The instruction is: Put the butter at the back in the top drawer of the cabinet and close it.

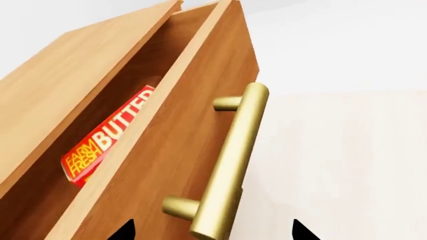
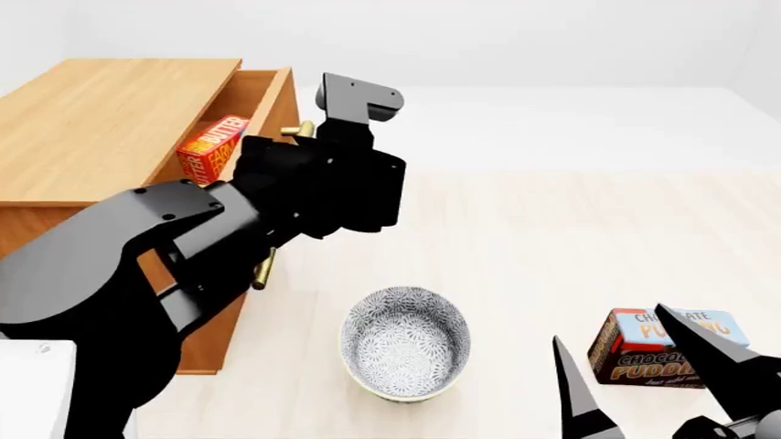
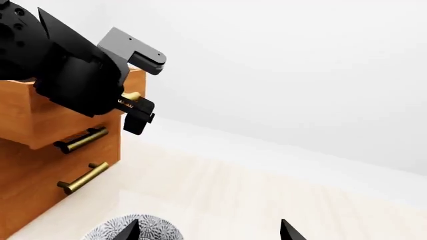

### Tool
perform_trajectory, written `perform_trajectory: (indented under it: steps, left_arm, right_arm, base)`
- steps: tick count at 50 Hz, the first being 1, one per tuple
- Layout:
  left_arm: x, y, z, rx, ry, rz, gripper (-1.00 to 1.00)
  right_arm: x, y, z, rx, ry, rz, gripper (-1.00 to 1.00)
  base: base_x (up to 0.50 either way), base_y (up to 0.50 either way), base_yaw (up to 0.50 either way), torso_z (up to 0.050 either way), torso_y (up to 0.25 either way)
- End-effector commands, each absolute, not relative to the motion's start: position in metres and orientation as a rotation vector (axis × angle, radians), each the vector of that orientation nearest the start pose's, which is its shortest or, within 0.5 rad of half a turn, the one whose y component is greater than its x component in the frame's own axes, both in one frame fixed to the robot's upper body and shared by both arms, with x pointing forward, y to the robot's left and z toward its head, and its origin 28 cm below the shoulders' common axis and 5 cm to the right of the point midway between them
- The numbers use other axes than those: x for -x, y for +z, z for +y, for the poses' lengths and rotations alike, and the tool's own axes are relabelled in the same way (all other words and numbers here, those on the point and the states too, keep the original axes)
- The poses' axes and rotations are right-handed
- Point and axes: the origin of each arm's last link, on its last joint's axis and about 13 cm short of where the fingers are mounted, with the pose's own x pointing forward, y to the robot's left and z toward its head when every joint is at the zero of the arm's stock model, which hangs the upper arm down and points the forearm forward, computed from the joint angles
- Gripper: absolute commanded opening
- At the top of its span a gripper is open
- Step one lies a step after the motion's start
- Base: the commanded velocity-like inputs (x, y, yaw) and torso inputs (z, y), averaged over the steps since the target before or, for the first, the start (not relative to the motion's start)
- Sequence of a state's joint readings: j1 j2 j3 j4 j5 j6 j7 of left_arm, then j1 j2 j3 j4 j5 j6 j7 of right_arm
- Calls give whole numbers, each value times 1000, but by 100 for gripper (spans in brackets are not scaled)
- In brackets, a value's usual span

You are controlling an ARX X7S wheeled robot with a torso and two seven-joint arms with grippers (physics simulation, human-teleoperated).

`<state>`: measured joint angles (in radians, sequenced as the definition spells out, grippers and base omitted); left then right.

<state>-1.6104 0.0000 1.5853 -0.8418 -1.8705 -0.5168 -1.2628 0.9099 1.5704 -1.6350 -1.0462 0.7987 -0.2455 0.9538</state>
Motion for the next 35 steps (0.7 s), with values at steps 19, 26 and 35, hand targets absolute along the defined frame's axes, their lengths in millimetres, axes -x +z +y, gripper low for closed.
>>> perform_trajectory:
  steps: [19, 26, 35]
  left_arm:
    - [-388, 234, 98, -330, 622, 454, 100]
    - [-389, 234, 100, -328, 634, 456, 100]
    - [-392, 233, 105, -324, 658, 462, 100]
  right_arm:
    - [-90, 196, -151, 136, 246, -57, 100]
    - [-90, 196, -151, 136, 246, -58, 100]
    - [-89, 195, -151, 135, 249, -58, 100]
  base:
    - [0, 0, 0, 0, 0]
    - [0, 0, 0, 0, 0]
    - [0, 0, 0, 0, 0]
